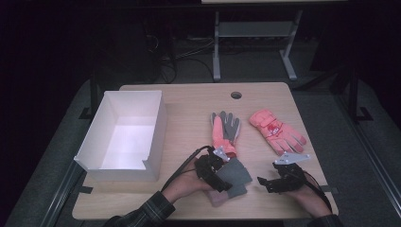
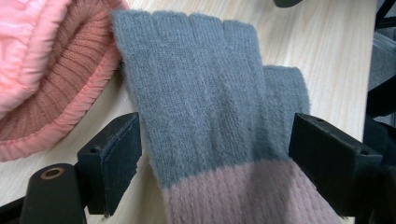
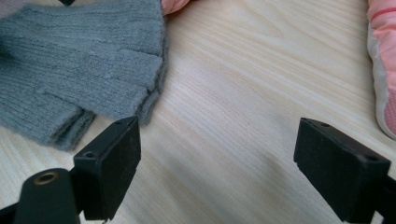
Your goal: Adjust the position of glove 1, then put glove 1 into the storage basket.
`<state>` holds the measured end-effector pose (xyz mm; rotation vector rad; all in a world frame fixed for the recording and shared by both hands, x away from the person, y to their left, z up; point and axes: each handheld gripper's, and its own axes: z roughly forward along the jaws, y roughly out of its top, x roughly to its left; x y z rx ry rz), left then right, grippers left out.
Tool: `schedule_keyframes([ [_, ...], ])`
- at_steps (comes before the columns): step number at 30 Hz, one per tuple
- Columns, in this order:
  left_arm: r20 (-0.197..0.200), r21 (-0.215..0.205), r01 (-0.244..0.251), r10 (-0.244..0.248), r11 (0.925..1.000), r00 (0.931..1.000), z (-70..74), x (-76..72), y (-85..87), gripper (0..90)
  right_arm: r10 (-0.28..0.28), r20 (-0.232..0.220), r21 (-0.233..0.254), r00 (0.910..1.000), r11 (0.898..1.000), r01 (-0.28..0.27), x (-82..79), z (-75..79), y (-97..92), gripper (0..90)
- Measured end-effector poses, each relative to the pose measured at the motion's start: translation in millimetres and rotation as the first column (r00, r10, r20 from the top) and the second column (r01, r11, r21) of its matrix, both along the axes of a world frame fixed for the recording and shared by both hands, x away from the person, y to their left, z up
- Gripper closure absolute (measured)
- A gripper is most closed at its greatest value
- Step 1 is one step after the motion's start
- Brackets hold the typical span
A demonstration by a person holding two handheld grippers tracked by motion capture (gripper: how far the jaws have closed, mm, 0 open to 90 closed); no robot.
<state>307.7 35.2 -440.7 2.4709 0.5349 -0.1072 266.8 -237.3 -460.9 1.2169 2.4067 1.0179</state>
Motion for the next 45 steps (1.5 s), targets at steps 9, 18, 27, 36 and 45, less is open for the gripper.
schedule_keyframes([
  [9, 0.013, 0.03, -0.003, 0.002, 0.9995, 0.9999, -7.8, -1.8, -4.4, 15.2, 0.004, -0.001, 0.001, 1.0, 1.0, -0.004, -0.5, 0.6, 0.1, 14.6],
  [18, 0.011, 0.03, -0.001, 0.0, 0.9995, 0.9999, -13.9, -3.0, -5.3, 15.9, -0.01, -0.008, -0.003, 0.9999, 1.0, 0.01, -0.6, 0.5, 1.3, 14.7],
  [27, 0.011, 0.048, 0.038, -0.039, 0.9981, 0.9992, -10.3, -5.3, -9.2, 32.7, -0.01, -0.012, 0.004, 0.9999, 1.0, 0.01, -1.9, -0.1, -0.6, 14.7],
  [36, -0.078, 0.013, 0.072, -0.071, 0.9973, 0.9945, -9.6, -1.2, -8.0, 59.5, -0.002, -0.01, 0.001, 1.0, 1.0, 0.002, -1.3, -0.4, 0.9, 14.8],
  [45, -0.125, -0.046, 0.067, -0.073, 0.9967, 0.9894, -2.9, 1.5, -5.4, 64.4, 0.003, -0.007, 0.003, 1.0, 1.0, -0.003, -1.8, -0.4, 0.8, 14.8],
])
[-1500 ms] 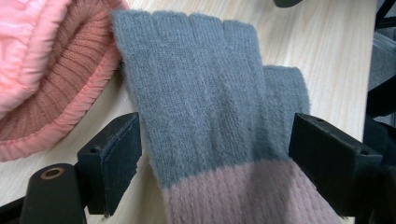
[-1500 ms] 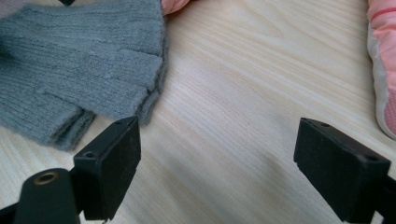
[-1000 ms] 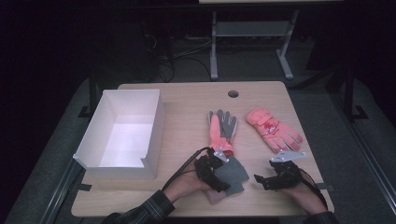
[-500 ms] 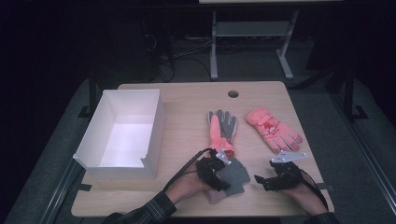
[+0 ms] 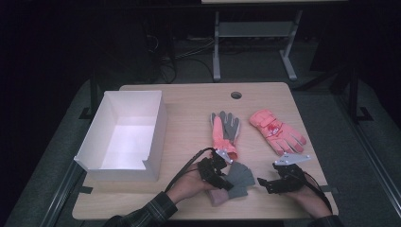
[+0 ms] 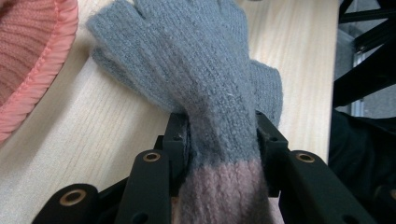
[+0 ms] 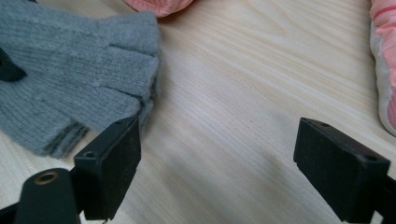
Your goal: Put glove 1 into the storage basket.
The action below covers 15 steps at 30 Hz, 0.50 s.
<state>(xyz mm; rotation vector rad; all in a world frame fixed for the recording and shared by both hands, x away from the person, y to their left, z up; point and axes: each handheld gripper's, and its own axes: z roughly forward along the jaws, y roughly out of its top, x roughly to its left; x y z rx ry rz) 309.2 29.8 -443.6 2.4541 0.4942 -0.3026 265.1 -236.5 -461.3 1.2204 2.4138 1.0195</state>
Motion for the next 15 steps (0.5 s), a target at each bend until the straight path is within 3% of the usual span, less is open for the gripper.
schedule_keyframes([
  [6, 0.009, -0.018, 0.003, -0.003, 0.9998, 1.0, 12.4, -1.0, 2.9, 64.6, 0.003, 0.0, 0.001, 1.0, 1.0, -0.003, 0.1, -0.1, -0.4, 14.8],
  [15, 0.029, -0.045, -0.035, 0.036, 0.9984, 0.9989, 37.4, 5.0, 18.6, 64.5, -0.004, 0.022, 0.006, 0.9998, 1.0, 0.004, 1.1, -0.2, -1.1, 13.8],
])
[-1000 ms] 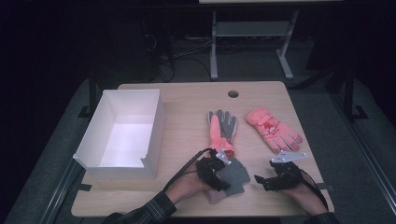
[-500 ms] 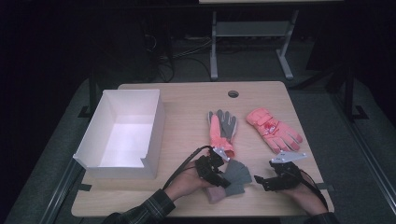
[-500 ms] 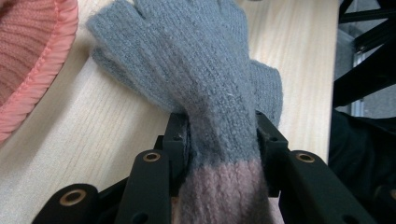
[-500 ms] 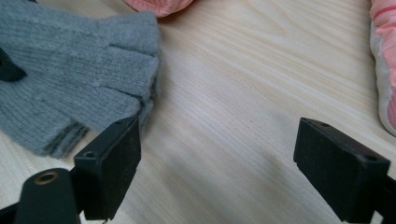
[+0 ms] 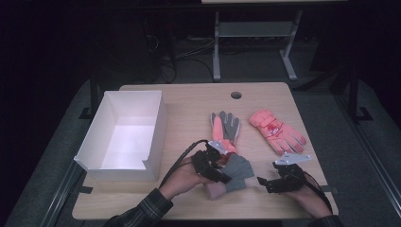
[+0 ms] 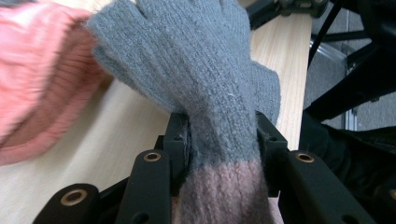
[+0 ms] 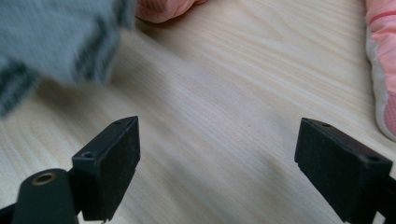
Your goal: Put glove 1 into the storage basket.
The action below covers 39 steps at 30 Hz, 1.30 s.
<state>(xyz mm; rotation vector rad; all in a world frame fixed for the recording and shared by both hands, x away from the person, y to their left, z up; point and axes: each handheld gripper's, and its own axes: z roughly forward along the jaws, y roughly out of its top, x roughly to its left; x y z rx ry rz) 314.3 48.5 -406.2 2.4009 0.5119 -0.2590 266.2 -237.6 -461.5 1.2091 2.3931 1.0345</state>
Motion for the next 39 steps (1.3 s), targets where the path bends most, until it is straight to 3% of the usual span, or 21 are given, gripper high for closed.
schedule_keyframes([
  [15, 0.039, -0.045, -0.073, 0.075, 0.9963, 0.9964, 44.2, 14.2, 31.8, 64.5, 0.004, -0.009, -0.013, 0.9999, 1.0, -0.005, 1.0, -2.1, 1.4, 13.8],
  [19, 0.068, -0.041, -0.092, 0.094, 0.9949, 0.9932, 58.4, 18.7, 40.7, 64.4, 0.002, -0.007, -0.013, 1.0, 1.0, -0.002, 0.4, -2.0, 1.0, 13.9],
  [27, 0.085, -0.041, -0.126, 0.13, 0.9911, 0.9879, 77.1, 29.4, 55.6, 64.5, 0.012, -0.003, -0.022, 0.9999, 1.0, -0.012, -0.2, -2.5, 2.6, 13.9],
  [39, 0.133, -0.054, -0.21, 0.215, 0.9763, 0.9675, 105.1, 50.0, 84.9, 64.5, 0.009, -0.012, -0.014, 0.9999, 1.0, -0.009, -1.0, -2.3, 2.9, 13.9],
])
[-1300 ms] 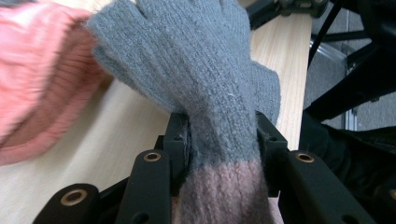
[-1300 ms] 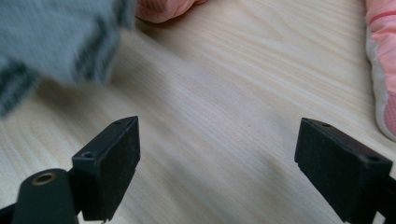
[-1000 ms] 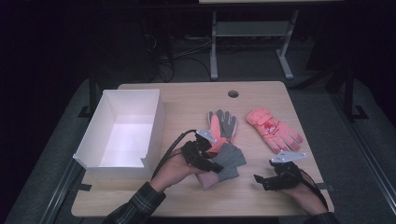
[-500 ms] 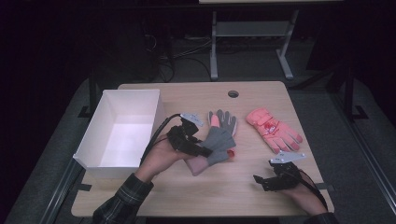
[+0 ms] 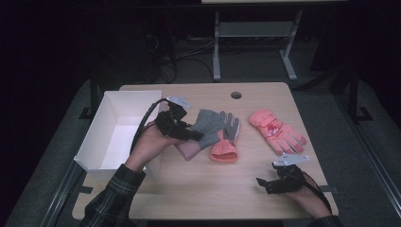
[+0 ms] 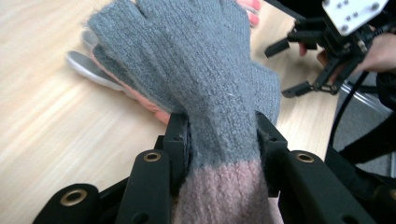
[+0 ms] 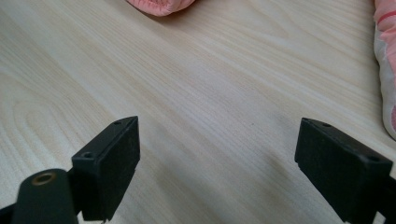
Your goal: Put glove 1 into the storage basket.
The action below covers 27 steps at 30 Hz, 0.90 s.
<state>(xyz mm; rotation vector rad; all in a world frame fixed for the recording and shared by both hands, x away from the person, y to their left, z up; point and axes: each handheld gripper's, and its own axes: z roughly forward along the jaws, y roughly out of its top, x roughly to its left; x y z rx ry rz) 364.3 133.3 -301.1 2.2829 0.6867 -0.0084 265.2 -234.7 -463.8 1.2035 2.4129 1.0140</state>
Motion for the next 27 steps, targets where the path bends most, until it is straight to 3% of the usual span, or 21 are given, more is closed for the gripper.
schedule_keyframes([
  [9, 0.009, -0.036, -0.097, 0.097, 0.9947, 0.9953, 8.2, 11.2, 27.5, 64.5, 0.007, 0.005, -0.002, 1.0, 1.0, -0.007, 0.6, -0.1, -0.3, 13.9],
  [19, 0.038, -0.055, -0.211, 0.213, 0.9759, 0.9762, 12.2, 18.1, 59.8, 64.5, 0.004, 0.0, 0.001, 1.0, 1.0, -0.004, 0.3, -0.1, -0.5, 14.0],
  [25, 0.051, -0.072, -0.307, 0.311, 0.9489, 0.949, 11.5, 23.7, 92.9, 64.5, 0.007, 0.0, 0.01, 1.0, 1.0, -0.007, 0.0, 0.3, -0.6, 14.0],
  [26, 0.051, -0.072, -0.307, 0.311, 0.9489, 0.949, 11.5, 23.7, 92.9, 64.5, 0.009, 0.0, 0.012, 1.0, 1.0, -0.009, 0.5, 0.0, 0.0, 14.0],
  [27, 0.048, -0.087, -0.337, 0.341, 0.9376, 0.9387, 11.5, 24.9, 104.5, 64.5, 0.016, 0.0, 0.003, 0.9999, 1.0, -0.016, 1.2, -0.3, 0.2, 14.0],
])
